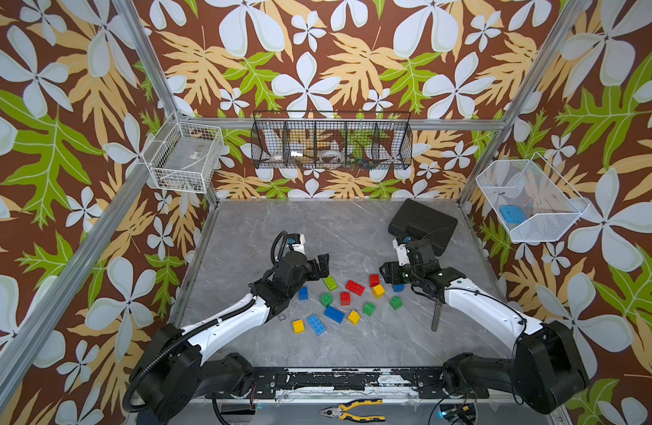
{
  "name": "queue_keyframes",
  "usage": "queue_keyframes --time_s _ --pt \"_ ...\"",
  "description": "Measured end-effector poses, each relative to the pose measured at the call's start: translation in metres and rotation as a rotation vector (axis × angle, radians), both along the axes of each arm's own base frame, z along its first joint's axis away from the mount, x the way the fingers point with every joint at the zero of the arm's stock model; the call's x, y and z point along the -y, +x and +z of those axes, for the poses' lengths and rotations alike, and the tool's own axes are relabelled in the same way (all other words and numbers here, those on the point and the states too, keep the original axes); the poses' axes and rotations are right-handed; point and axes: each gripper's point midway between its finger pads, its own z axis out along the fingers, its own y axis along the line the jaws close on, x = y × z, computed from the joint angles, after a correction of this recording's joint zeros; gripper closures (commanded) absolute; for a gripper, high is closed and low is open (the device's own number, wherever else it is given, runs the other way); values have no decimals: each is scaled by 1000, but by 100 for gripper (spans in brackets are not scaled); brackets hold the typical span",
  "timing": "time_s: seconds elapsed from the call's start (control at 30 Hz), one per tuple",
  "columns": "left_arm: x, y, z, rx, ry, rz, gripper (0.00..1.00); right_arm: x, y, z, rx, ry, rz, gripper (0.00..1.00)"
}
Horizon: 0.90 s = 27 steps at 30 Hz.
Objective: Assemble a fork with lego
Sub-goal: Pick up the lego brick from the center of the board.
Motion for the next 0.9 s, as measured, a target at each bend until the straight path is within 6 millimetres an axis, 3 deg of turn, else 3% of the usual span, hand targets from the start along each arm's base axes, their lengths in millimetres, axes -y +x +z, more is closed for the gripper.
queue_keyframes --time_s 0.23,0.37,0.5,0.9 --pt "45 -17 -20 -53 -26 -156 0 -24 -24 -25 -110 -147 125 40" --pt "68 -34 -31 -82 -50 -240 0 -24 -30 -41 -154 -197 135 42" --pt "72 -37 -43 -110 -66 -247 0 -24 -31 -52 -184 -223 134 44" --pt "77 -38 -43 -110 -107 -258 1 -34 -29 -67 -232 -265 178 52"
